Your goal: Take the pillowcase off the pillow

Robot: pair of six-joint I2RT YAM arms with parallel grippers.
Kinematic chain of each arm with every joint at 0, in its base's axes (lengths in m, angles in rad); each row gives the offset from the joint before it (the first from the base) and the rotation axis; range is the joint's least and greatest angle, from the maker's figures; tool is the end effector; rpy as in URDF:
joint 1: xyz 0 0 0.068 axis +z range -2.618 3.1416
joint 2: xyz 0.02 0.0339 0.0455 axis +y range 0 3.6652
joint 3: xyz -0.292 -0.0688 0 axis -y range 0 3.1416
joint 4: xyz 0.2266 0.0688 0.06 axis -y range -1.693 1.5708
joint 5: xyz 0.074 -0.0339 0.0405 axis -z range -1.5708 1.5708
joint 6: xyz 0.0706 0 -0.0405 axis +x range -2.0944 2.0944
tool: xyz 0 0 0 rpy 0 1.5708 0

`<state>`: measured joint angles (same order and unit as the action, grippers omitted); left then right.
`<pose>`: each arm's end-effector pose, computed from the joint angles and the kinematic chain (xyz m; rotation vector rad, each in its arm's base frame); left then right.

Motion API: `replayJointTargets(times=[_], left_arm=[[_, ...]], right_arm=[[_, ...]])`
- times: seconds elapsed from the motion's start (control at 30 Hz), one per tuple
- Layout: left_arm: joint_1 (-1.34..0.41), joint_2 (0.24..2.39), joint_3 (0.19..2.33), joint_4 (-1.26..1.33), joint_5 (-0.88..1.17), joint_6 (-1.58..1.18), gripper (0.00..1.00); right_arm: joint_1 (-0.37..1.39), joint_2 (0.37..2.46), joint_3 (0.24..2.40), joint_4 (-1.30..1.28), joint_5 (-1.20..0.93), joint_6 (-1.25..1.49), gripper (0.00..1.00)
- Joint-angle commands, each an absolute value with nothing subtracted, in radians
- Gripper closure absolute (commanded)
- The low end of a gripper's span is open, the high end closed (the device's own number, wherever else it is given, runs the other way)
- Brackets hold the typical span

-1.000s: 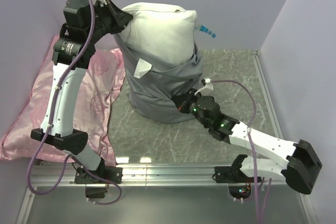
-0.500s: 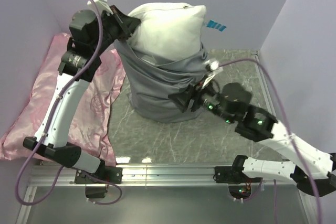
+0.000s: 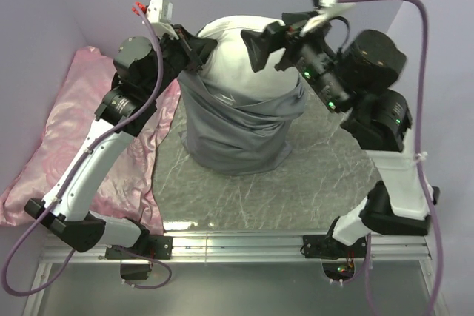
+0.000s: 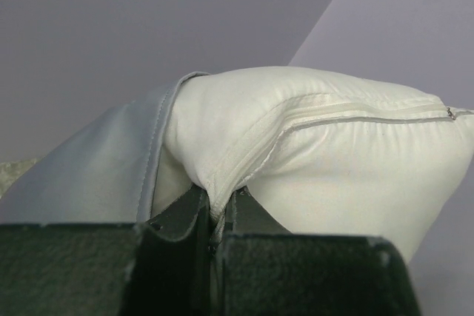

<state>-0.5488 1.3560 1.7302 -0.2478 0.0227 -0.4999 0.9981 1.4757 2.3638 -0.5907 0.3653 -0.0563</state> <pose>0.2467 -0.1527 0.5557 0.0562 1.5033 -0.8696 0.1418 0.1733 0.6589 -0.3665 1.2630 0.5728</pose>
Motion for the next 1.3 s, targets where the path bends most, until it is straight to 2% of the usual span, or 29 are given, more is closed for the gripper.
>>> replayJointTargets(times=[0.0,0.1,0.23,0.33,0.47,0.6,0.8,0.9,0.97,1.03,1.1,1.13,1.17,1.23,1.27], left_arm=[[-0.574,1.367,1.681,-0.33,0.029,-0.46,0.99],[-0.584,1.361,1.672,-0.33,0.05,-0.453,0.99],[-0.597,1.344,1.657,-0.34,0.093,-0.428,0.99],[-0.604,1.347,1.663,-0.367,0.138,-0.405,0.99],[-0.624,1.335,1.644,-0.344,0.16,-0.397,0.99],[-0.629,1.338,1.644,-0.31,0.175,-0.399,0.99],[-0.64,1.321,1.629,-0.229,0.195,-0.385,0.99],[-0.643,1.321,1.629,-0.201,0.212,-0.385,1.0],[-0.649,1.31,1.617,-0.171,0.215,-0.388,0.99],[-0.652,1.299,1.592,-0.155,0.206,-0.394,1.0],[-0.66,1.273,1.562,-0.129,0.195,-0.4,0.95],[-0.661,1.266,1.551,-0.123,0.181,-0.402,0.92],[-0.661,1.247,1.54,-0.115,0.172,-0.403,0.79],[-0.661,1.227,1.513,-0.089,0.144,-0.407,0.59],[-0.661,1.21,1.505,-0.081,0.132,-0.405,0.44]], right_arm=[[0.963,1.578,2.473,-0.732,0.413,-0.257,0.01],[0.887,1.603,2.448,-0.739,0.364,-0.282,0.0],[0.724,1.565,2.288,-0.715,0.094,-0.176,0.01],[0.707,1.534,2.23,-0.707,0.04,-0.202,0.01],[0.693,1.584,2.309,-0.816,-0.098,-0.212,0.01],[0.695,1.595,2.278,-0.871,-0.204,-0.209,0.03],[0.695,1.631,2.241,-0.945,-0.298,-0.222,0.14],[0.695,1.615,2.185,-0.902,-0.307,-0.201,0.23],[0.695,1.597,2.143,-0.879,-0.308,-0.177,0.48],[0.695,1.583,2.105,-0.847,-0.285,-0.152,0.66],[0.695,1.551,2.051,-0.795,-0.194,-0.118,1.0],[0.695,1.52,2.028,-0.778,-0.171,-0.101,1.0],[0.695,1.5,1.999,-0.728,-0.144,-0.089,1.0],[0.695,1.427,1.904,-0.672,-0.14,-0.068,1.0],[0.695,1.404,1.873,-0.622,-0.15,-0.064,1.0]])
